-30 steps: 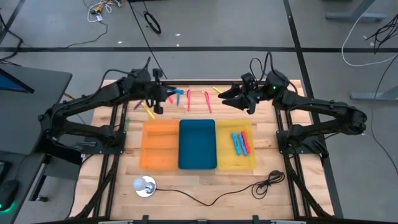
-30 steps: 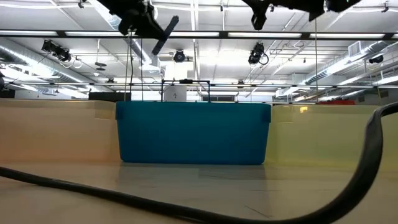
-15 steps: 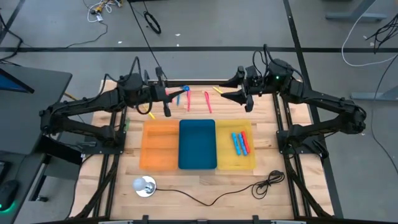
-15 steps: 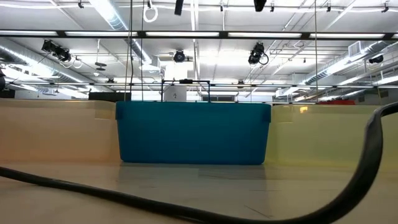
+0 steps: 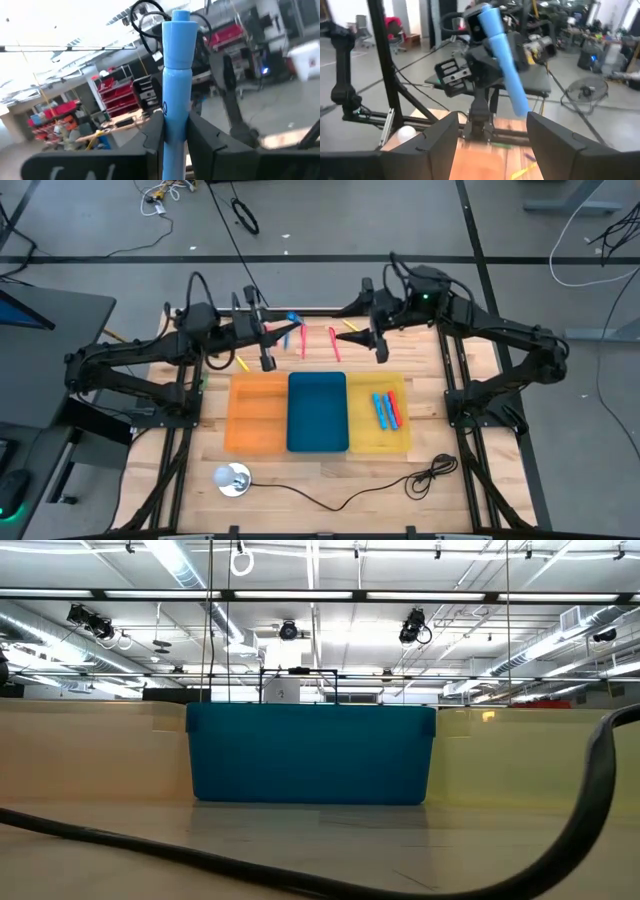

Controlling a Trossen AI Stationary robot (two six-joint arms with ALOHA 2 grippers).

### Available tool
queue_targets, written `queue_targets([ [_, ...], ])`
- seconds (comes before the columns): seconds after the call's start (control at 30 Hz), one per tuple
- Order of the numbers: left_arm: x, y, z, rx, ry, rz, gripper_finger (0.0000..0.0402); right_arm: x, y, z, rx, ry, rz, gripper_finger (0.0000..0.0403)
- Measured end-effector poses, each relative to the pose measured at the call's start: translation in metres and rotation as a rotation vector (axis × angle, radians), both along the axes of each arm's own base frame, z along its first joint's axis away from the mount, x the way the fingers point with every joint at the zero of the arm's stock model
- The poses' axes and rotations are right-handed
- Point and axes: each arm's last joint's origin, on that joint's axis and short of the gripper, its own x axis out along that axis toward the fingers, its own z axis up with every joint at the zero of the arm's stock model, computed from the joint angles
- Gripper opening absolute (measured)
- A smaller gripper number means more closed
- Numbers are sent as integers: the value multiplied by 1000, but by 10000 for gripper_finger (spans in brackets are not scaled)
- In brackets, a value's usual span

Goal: Pick & Place Markers
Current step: Put the blue marker into the yellow bin

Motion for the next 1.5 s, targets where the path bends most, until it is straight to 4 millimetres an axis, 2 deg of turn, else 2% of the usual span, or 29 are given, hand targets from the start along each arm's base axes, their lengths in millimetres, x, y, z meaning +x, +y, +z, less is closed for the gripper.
queue_targets([
  [0.27, 1, -4, 3, -183, -74, -71, 61, 23, 3, -2, -43, 8, -20, 235],
  [0.43, 5, -5, 9, -236, -79, -86, 61, 27, 2, -4, -38, 17, -27, 235],
  [0.77, 40, -3, 32, -239, 33, -135, 61, 29, 8, 0, -46, -24, -71, 235],
  [0.97, 50, -1, 39, -236, 32, -140, 61, 29, 8, -1, -44, -9, -74, 230],
  [1.1, 50, -1, 38, -240, 49, -135, 61, 29, 8, -1, -44, -10, -74, 197],
  [1.33, 50, 0, 35, -251, 77, -119, 62, 29, 8, -1, -68, -13, -63, 99],
  [1.43, 50, 0, 33, -278, 89, -116, 75, 28, 9, -2, -71, -5, -41, 59],
  [1.5, 50, 0, 33, -299, 88, -120, 88, 28, 9, -3, -66, 4, -28, 47],
])
